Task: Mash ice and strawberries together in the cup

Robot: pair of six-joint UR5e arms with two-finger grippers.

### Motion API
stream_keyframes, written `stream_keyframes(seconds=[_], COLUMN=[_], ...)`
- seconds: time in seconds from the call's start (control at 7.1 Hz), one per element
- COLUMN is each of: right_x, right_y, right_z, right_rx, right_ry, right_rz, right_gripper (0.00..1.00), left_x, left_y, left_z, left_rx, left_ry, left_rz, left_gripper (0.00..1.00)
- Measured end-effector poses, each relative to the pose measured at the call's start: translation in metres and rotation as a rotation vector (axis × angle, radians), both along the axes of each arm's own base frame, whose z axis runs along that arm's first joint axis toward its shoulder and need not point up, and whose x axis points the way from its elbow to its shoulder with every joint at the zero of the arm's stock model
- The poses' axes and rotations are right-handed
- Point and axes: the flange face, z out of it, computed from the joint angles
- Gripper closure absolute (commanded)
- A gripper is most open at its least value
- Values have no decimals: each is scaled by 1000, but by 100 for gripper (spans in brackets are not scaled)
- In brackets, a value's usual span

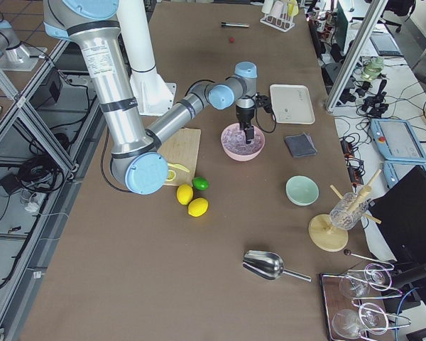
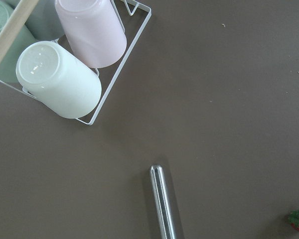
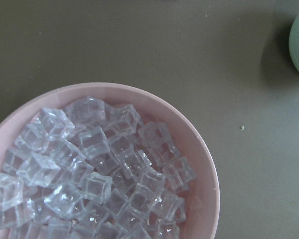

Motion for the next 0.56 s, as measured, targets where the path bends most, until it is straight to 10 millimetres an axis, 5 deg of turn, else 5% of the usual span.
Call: stream_keyframes(seconds=[0.56], right_x=[-33], right_y=[26], right_z=[4], right_rx=[35], right_ry=[132], right_rz=[-55], right_gripper=[10], left_x=[0], left_y=[-1], left_z=[-3], left_rx=[7], left_ry=[0], left_rz=[0], left_gripper=[1])
